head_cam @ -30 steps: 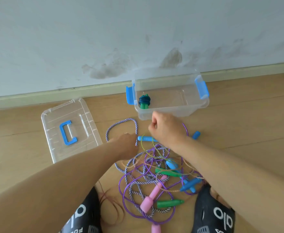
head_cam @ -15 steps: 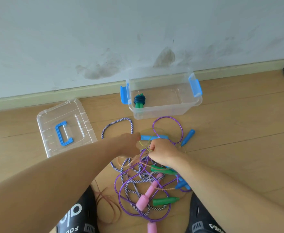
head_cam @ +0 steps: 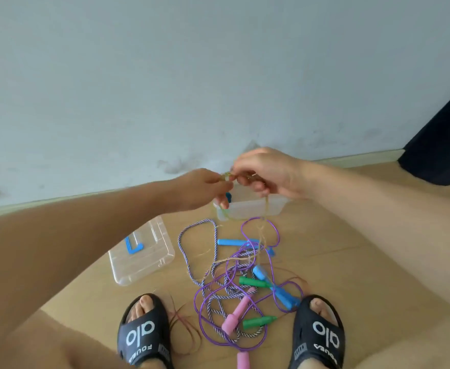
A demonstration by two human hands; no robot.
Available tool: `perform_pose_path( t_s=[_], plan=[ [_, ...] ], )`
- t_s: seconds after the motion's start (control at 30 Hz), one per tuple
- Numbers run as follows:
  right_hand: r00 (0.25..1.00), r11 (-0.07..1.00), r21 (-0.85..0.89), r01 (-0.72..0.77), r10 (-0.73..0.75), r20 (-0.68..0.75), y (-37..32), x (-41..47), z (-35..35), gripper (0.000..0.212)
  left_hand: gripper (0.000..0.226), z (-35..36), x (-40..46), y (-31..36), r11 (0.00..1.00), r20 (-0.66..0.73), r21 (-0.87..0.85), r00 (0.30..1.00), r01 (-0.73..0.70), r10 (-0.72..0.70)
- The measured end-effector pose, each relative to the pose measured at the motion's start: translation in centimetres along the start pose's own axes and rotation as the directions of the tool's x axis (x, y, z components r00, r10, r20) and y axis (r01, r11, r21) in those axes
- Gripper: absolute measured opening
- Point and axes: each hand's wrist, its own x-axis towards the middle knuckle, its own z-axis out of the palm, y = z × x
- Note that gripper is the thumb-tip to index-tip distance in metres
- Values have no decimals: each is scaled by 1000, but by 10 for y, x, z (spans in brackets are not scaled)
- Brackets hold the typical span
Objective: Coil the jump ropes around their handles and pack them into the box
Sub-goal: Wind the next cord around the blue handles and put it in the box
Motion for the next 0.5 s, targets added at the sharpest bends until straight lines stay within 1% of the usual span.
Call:
perform_pose_path(
  t_s=[0.03,0.1,0.17,0.23,0.3,0.37,0.43,0.5],
  plan=[
    [999,998,-50,25,-26,-18,-10,-9,-2,5,46,-10,-10,8,999,-52,-37,999,-5,3],
    [995,974,-219,57,-73,-66,-21,-24,-3,8,45,-27,-28,18,994,-184,-98,983,-36,17],
    [989,915,-399,55,-105,-105,-23,-36,0,11,42,-38,-41,24,991,-327,-109,944,-74,34],
    [984,862,-504,57,-134,-117,-17,-45,6,21,41,-44,-48,26,974,-403,-189,914,-123,38],
    [979,833,-551,60,-157,-131,-13,-52,13,29,39,-51,-53,29,936,-454,-308,891,-169,11],
    [977,828,-558,47,-154,-145,-11,-56,17,33,42,-61,-58,30,879,-515,-431,855,-204,-54],
    [976,853,-520,45,-149,-160,-11,-56,17,35,45,-73,-64,27,795,-551,-548,827,-260,-109],
    [978,873,-484,53,-142,-150,-11,-55,13,36,42,-82,-71,19,713,-541,-639,828,-289,-150]
  ],
)
